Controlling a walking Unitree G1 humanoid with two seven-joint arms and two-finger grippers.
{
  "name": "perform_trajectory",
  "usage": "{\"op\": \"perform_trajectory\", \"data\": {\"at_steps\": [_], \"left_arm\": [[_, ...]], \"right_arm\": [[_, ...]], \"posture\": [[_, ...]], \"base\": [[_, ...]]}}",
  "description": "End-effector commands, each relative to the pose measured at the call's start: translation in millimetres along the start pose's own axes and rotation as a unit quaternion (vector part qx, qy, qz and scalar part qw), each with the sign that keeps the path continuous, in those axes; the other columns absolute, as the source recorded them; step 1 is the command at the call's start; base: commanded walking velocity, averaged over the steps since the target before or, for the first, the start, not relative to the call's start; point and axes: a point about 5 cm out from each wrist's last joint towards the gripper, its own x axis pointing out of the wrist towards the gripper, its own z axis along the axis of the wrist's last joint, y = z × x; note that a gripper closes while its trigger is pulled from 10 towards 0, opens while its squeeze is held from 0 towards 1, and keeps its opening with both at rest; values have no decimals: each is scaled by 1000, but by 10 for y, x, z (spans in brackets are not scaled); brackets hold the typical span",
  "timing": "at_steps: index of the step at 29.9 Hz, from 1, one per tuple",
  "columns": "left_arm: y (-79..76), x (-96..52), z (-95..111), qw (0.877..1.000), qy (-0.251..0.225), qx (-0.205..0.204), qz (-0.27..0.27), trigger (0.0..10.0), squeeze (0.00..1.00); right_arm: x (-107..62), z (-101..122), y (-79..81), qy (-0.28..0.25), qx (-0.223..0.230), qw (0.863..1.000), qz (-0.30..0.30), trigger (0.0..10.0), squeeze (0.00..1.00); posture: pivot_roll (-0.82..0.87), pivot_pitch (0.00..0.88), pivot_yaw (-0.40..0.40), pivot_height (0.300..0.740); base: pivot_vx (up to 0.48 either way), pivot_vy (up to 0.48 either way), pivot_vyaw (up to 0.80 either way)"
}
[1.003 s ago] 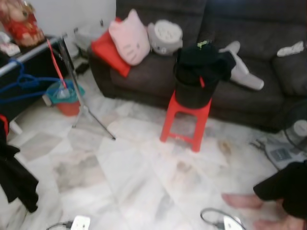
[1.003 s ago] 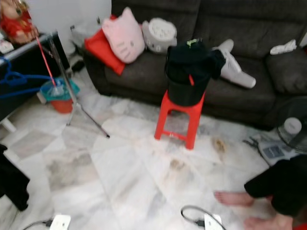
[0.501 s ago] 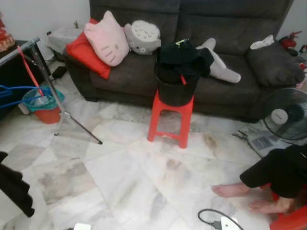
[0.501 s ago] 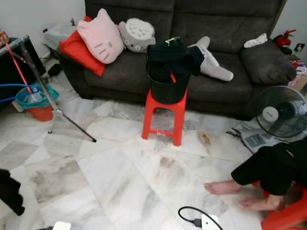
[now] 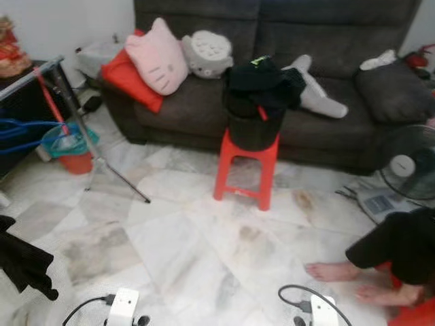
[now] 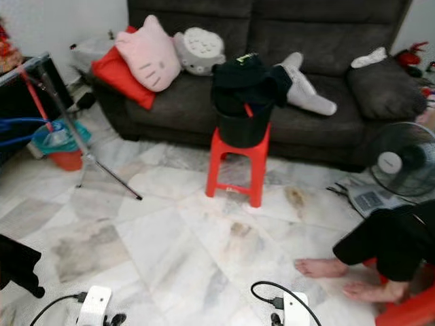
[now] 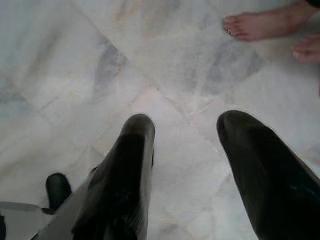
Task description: Hang hanger
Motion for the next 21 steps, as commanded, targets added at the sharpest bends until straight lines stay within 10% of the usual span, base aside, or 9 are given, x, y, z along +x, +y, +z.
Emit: {"op": "perform_trajectory", "data": {"at_steps": [1, 21], "left_arm": [[21, -6, -31, 1000, 10, -14, 7, 10000, 0], [12, -49, -186, 999, 39, -17, 4, 10000, 0]], "right_arm": [[17, 78, 5, -10, 13, 1000, -1, 10000, 0], [33, 186, -36, -28, 15, 999, -7, 10000, 0]], "posture": [[-22, 0, 3, 740], [-79, 0, 25, 740]], "base": [[244, 0, 0], [247, 0, 0]]}}
